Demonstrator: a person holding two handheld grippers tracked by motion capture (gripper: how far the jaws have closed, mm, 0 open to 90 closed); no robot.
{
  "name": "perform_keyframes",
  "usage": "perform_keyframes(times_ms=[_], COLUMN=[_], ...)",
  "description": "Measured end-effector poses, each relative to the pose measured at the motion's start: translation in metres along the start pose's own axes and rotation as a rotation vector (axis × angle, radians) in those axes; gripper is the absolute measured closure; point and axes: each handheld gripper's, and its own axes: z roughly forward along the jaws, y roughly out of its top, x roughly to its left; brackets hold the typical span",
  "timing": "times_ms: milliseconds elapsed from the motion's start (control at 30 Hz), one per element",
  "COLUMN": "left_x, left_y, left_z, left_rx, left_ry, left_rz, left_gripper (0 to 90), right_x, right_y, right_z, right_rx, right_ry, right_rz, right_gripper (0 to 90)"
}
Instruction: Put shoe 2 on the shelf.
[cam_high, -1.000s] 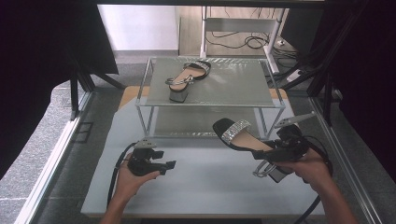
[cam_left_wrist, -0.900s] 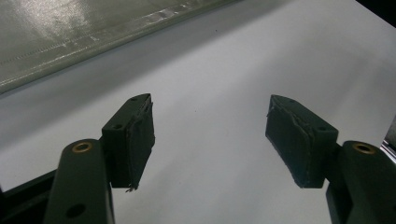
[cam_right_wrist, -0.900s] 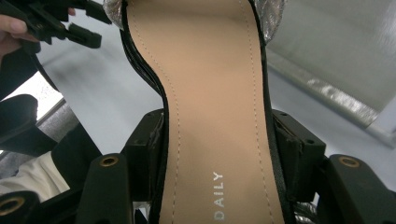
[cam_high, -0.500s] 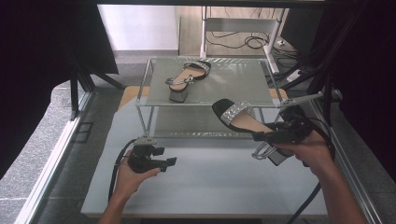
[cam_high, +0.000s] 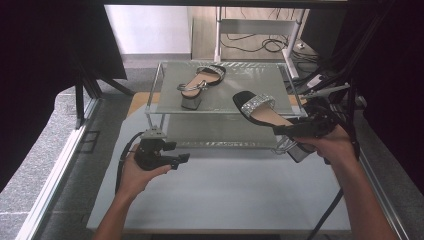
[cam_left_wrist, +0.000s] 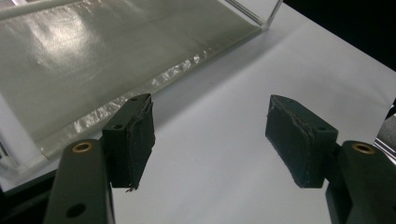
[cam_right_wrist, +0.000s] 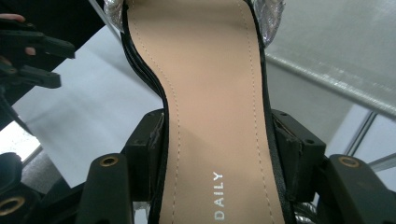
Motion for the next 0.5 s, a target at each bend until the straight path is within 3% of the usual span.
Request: perform_keyframes(times_ms=[300, 500], left_x=[0.006, 0.007], left_y=[0.004, 0.003], left_z=[-0.002, -0.003], left_rx=[-0.003, -0.008], left_ry=[0.000, -0.009], left_rz=[-0.014, -0.006], left_gripper=[32.9, 32.8], right_x=[-0.006, -0.010], right_y=[0.024, 0.050], right_z=[0.003, 0.018], right_rx=[0.007, 0.036], right_ry=[-0.054, -0.089], right_rz=[0.034, 0.057], right_gripper=[41.7, 41.7])
